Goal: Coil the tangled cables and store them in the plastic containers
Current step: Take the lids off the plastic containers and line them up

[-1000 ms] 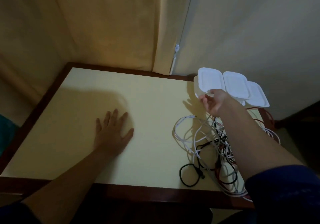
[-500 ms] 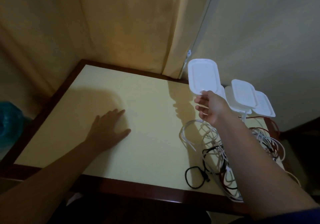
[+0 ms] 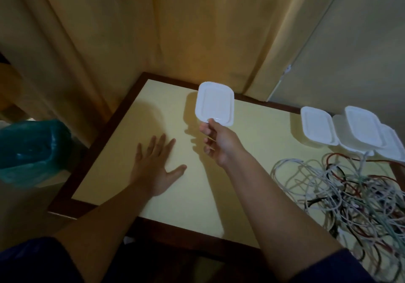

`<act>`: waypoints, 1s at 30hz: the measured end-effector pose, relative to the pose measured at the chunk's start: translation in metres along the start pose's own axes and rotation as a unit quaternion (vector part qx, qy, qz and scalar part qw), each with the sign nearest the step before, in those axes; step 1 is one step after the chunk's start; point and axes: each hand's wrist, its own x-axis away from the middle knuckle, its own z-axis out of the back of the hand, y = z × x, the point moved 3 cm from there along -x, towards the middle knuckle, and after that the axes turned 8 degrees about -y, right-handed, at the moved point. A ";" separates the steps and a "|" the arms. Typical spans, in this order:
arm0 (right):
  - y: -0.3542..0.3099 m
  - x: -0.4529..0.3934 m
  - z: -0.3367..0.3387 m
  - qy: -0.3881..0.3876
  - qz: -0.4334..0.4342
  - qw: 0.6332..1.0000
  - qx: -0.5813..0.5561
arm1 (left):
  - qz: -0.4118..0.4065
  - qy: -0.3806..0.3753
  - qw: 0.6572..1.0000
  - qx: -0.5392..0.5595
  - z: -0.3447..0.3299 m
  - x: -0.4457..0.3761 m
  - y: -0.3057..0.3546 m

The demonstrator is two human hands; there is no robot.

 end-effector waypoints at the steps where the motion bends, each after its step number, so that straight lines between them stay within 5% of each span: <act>1: 0.003 -0.007 -0.010 -0.004 -0.002 1.000 -0.008 | -0.002 0.006 1.000 0.002 0.000 0.000 0.000; 24: 0.020 -0.083 -0.077 0.023 -0.056 0.997 -0.050 | 0.004 -0.006 1.000 0.009 0.005 0.001 0.002; 27: 0.030 -0.081 -0.071 0.007 -0.061 0.998 -0.035 | -0.012 0.039 0.997 0.061 0.005 0.002 0.001; 30: 0.037 -0.072 -0.060 -0.046 -0.070 0.995 0.048 | 0.017 0.150 0.961 0.230 0.013 0.006 -0.007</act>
